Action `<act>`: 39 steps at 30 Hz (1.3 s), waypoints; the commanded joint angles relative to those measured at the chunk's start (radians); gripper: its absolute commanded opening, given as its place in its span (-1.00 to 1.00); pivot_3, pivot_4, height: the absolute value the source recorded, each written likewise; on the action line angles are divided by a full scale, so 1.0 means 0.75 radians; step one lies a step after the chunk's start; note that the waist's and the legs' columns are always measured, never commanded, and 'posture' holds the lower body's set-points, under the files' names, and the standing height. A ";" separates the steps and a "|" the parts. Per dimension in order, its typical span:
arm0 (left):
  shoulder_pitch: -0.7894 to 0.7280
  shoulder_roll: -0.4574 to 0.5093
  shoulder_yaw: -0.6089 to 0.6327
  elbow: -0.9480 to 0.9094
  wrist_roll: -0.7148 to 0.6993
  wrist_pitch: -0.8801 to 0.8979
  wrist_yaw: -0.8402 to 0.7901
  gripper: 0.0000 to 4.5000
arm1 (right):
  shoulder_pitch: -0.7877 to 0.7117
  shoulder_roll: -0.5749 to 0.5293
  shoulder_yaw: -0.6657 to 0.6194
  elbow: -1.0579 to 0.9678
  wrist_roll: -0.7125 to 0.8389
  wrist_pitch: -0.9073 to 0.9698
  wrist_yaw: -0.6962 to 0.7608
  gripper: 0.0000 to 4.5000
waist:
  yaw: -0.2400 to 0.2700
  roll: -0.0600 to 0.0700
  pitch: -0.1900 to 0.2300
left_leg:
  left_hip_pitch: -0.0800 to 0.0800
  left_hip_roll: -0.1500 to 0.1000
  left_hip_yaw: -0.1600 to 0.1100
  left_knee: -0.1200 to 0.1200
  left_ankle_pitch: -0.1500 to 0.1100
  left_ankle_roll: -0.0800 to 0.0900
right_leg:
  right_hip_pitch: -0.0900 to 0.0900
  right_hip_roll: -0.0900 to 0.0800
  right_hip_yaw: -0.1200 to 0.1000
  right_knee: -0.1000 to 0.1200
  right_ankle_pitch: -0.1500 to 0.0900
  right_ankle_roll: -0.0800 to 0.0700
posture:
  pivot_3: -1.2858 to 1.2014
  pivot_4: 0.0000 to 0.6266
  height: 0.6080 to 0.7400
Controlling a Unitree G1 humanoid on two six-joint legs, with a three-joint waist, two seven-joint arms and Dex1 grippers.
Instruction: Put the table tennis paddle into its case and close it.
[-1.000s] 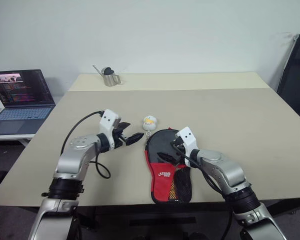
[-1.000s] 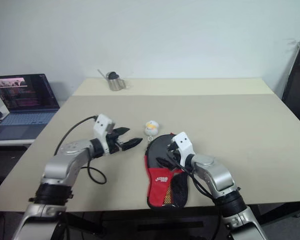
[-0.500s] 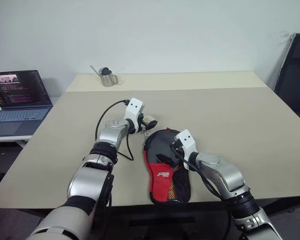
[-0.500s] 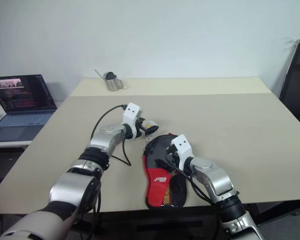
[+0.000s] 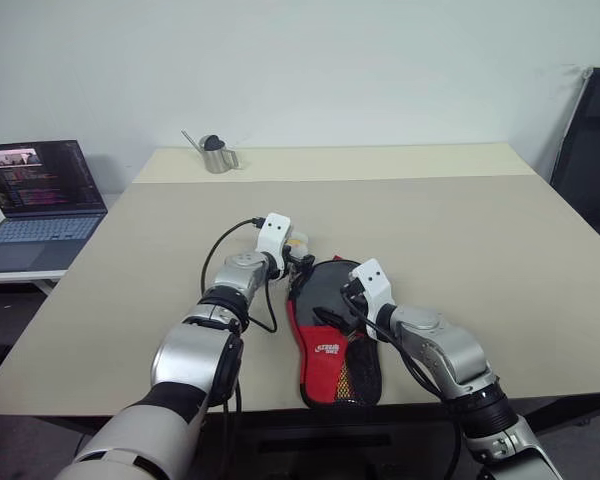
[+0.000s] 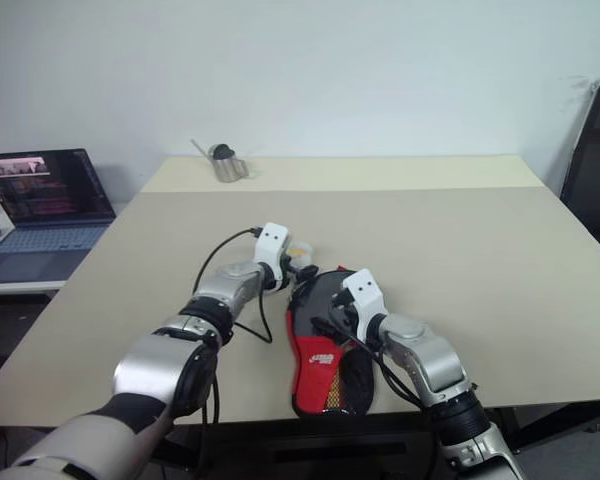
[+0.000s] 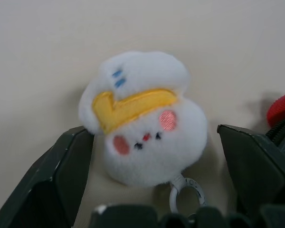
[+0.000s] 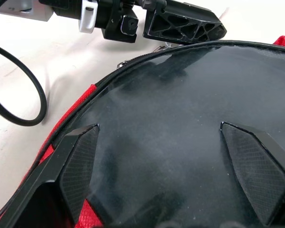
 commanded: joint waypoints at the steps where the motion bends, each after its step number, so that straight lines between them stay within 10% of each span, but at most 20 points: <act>1: -0.030 -0.024 0.009 0.002 0.024 -0.021 0.001 0.61 | 0.006 -0.001 -0.015 -0.056 -0.011 -0.010 -0.007 1.00 | 0.000 0.000 0.000 | 0.000 0.000 0.000 0.000 0.000 0.000 | 0.000 0.000 0.000 0.000 0.000 0.000 | 0.03 -0.52 1.00; 12: 0.002 -0.009 -0.004 -0.006 0.069 -0.052 -0.014 -0.95 | 0.029 -0.028 0.011 -0.016 -0.073 0.057 -0.056 1.00 | 0.000 -0.001 -0.001 | 0.000 0.000 0.000 0.000 0.000 0.000 | 0.000 0.000 0.000 0.001 0.000 0.000 | 0.03 -0.52 1.00; 39: -0.103 -0.054 -0.277 0.087 0.505 -0.404 0.176 -0.95 | 0.215 -0.042 0.036 -0.135 -0.135 0.237 -0.126 1.00 | 0.002 -0.009 -0.007 | 0.005 0.000 0.000 0.002 -0.001 0.002 | 0.002 0.000 0.000 0.012 0.000 0.001 | 0.03 -0.52 1.00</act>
